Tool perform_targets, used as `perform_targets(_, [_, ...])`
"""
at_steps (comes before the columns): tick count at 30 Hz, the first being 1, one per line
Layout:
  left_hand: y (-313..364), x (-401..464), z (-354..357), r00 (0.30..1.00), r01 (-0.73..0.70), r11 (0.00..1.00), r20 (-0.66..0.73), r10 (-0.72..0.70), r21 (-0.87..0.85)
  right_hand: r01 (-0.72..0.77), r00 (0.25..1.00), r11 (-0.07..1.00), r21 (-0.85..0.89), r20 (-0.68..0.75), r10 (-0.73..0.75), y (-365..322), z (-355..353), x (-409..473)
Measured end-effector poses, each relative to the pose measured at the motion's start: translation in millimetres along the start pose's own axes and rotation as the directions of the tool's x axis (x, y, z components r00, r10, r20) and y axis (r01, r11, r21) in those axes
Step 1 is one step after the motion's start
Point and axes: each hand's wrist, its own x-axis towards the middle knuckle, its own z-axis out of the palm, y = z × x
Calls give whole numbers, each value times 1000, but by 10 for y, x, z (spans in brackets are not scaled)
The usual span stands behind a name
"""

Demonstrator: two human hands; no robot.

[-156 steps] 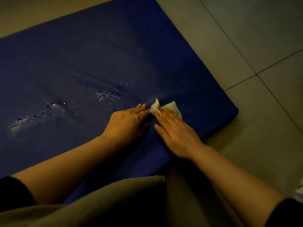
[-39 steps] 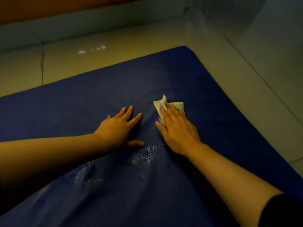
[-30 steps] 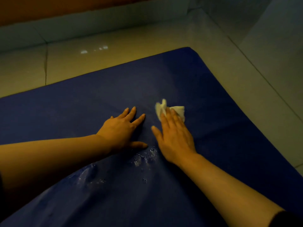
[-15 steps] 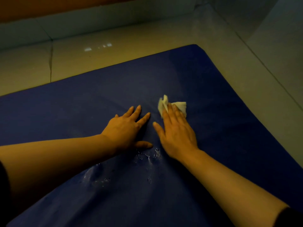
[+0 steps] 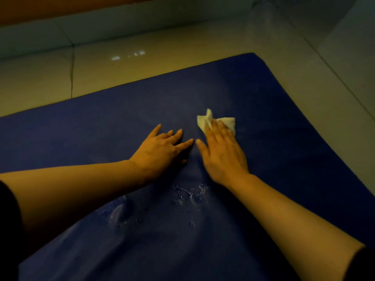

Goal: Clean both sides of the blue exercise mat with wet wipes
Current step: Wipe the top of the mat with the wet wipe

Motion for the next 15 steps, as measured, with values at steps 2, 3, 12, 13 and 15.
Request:
perform_targets(2, [-31, 5, 15, 997, -24, 999, -73, 21, -42, 62, 997, 998, 11, 34, -62, -88, -1, 163])
perform_targets(3, [-33, 8, 32, 988, -42, 996, -149, 30, -79, 66, 997, 998, 13, 41, -67, -88, -25, 296])
perform_targets(12, [-264, 142, 146, 985, 115, 940, -89, -151, -322, -171, 983, 985, 40, -55, 173, 164, -133, 453])
perform_targets(13, [-305, 188, 162, 987, 104, 938, -80, -138, -331, -126, 990, 992, 17, -65, 127, 108, -66, 401])
perform_targets(15, [-356, 274, 141, 993, 81, 941, -59, -106, -328, -14, 999, 1000, -19, -44, 13, 33, -3, 445])
